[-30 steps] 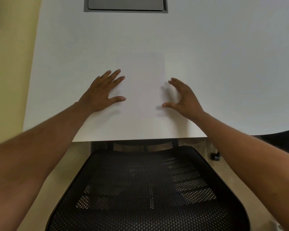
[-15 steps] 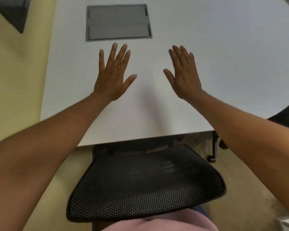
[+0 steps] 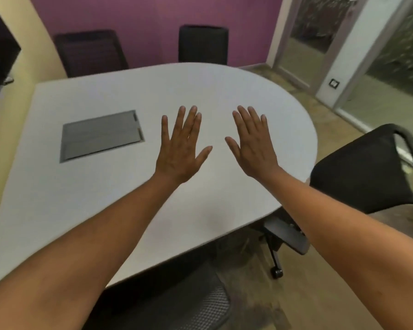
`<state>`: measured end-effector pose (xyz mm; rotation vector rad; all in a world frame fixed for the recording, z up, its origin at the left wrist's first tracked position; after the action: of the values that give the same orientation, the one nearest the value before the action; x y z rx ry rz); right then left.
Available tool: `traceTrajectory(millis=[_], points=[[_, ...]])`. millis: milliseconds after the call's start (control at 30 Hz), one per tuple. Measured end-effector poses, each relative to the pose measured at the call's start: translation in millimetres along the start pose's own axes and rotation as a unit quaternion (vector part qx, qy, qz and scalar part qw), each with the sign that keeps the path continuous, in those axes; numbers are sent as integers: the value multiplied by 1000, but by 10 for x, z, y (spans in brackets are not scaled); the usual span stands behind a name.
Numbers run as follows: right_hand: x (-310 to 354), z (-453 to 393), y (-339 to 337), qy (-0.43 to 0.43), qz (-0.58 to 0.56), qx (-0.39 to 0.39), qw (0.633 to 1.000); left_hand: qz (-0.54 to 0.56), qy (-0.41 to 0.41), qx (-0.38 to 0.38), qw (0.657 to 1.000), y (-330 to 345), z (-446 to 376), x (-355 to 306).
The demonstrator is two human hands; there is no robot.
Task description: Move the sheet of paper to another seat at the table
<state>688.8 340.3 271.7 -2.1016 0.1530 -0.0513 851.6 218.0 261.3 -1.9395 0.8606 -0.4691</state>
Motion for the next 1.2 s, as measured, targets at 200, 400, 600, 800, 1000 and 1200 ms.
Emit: traceTrajectory(millis=[200,400,600,800,1000,1200], points=[[-1255,815,-531,39,23,-4,999,-5,13,-9,1000,45,-195,-1428],[-2459,1447,-1181,51,42,-5,998,20,0,-18,1000,20,-489,-3013],[-3418,1791,-1602,55,50,-6,997,15,16,-22,1000,111,-882,-4034],[-4198,1858,-1603,49,64,-1,997,9,29,-32,999,447,-1381,-4560],[-5018,1540,-1486,21,79,15,997,15,10,-40,999,823,-2078,-5057],[-5744,1116,-1336,-8,91,32,995,23,4,-51,998,1136,-2855,-5344]])
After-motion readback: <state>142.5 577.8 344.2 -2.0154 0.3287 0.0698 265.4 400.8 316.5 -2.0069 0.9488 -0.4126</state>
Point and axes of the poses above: each hand's wrist, its own z-axis away from the middle knuckle, its own y-axis out of the palm, x = y × z, the point moved 5 cm from there along -z, towards the middle knuckle, and after that the axes turned 13 degrees about -y, right-handed, at the moved point
